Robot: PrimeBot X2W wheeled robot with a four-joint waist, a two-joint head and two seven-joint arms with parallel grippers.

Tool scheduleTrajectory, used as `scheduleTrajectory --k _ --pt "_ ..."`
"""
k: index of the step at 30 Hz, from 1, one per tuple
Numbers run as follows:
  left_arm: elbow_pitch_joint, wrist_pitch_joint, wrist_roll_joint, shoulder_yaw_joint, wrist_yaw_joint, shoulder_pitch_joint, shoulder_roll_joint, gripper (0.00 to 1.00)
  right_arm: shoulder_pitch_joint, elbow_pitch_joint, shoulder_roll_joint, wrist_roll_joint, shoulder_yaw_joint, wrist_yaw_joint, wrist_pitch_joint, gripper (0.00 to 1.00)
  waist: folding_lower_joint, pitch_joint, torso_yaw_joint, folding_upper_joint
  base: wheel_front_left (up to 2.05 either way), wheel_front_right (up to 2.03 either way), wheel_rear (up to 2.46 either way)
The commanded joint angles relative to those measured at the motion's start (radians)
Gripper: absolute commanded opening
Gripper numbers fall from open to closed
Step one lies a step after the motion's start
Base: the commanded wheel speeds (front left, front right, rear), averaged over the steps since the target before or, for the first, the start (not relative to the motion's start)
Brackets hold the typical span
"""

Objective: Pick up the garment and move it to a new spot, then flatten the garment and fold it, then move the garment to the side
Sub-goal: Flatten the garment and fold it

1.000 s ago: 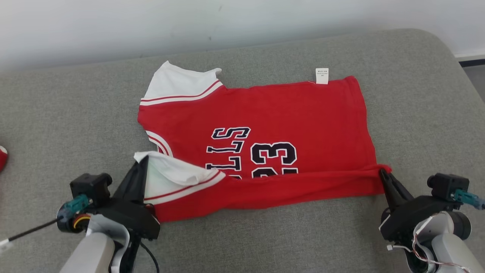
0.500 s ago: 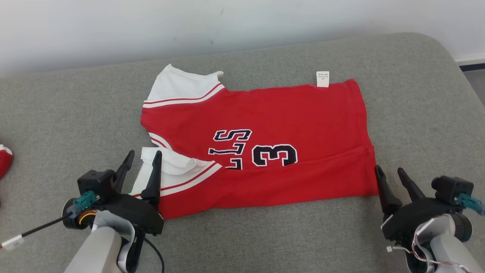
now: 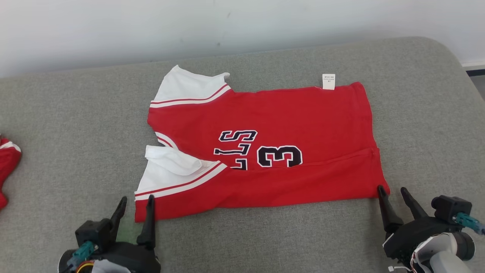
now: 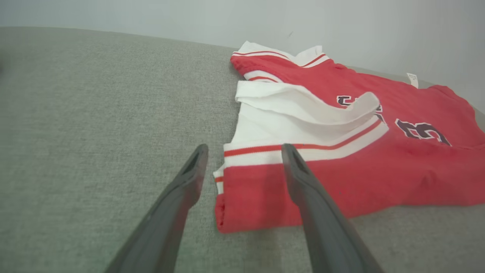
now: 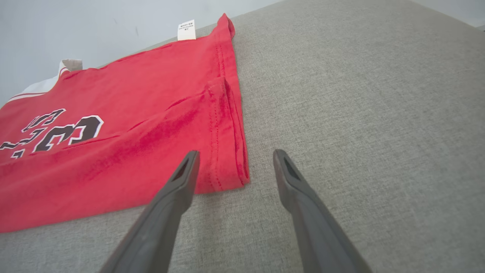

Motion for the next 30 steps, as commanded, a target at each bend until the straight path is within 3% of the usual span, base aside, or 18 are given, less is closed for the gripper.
scheduleTrajectory --k 1,13,14,15,16,17,24,30 --pt "0.004 -0.003 0.017 0.007 0.009 0.022 0.003 1.0 -0.015 0.007 0.008 -0.01 0.008 -0.002 -0.007 1.0 0.0 0.004 0.003 -0.0001 0.0 0.0 0.0" --pt "0.095 -0.003 0.018 0.021 -0.016 -0.001 -0.05 1.0 -0.064 0.109 0.026 -0.047 0.033 -0.002 -0.034 1.0 0.0 0.013 0.022 -0.0001 0.0 0.0 0.0" --pt "0.108 -0.003 0.016 0.02 -0.016 -0.006 -0.055 0.96 -0.067 0.119 0.028 -0.047 0.036 -0.002 -0.034 1.0 0.0 0.013 0.021 -0.0001 0.0 0.0 0.0" --pt "0.121 -0.003 0.012 0.02 -0.02 -0.012 -0.057 0.27 -0.071 0.129 0.029 -0.046 0.04 -0.002 -0.031 0.71 0.0 0.013 0.021 -0.0001 0.0 0.0 0.0" --pt "0.131 -0.003 0.011 0.022 -0.023 -0.018 -0.058 0.0 -0.075 0.136 0.03 -0.045 0.044 -0.002 -0.031 0.35 0.0 0.012 0.02 -0.0001 0.0 0.0 0.0" --pt "0.141 -0.003 0.013 0.021 -0.025 -0.021 -0.059 0.0 -0.077 0.143 0.032 -0.044 0.047 -0.002 -0.033 0.0 0.0 0.011 0.02 -0.0001 0.0 0.0 0.0" --pt "0.165 -0.003 0.009 0.049 -0.033 -0.013 -0.065 0.0 -0.073 0.16 0.041 -0.034 0.064 -0.002 -0.066 0.0 0.0 -0.019 0.018 -0.0001 0.0 0.0 0.0" --pt "0.076 -0.003 0.016 0.136 -0.016 0.107 -0.074 0.0 -0.003 0.114 0.051 -0.012 0.074 -0.002 -0.095 0.0 0.0 -0.075 0.016 -0.0001 0.0 0.0 0.0"
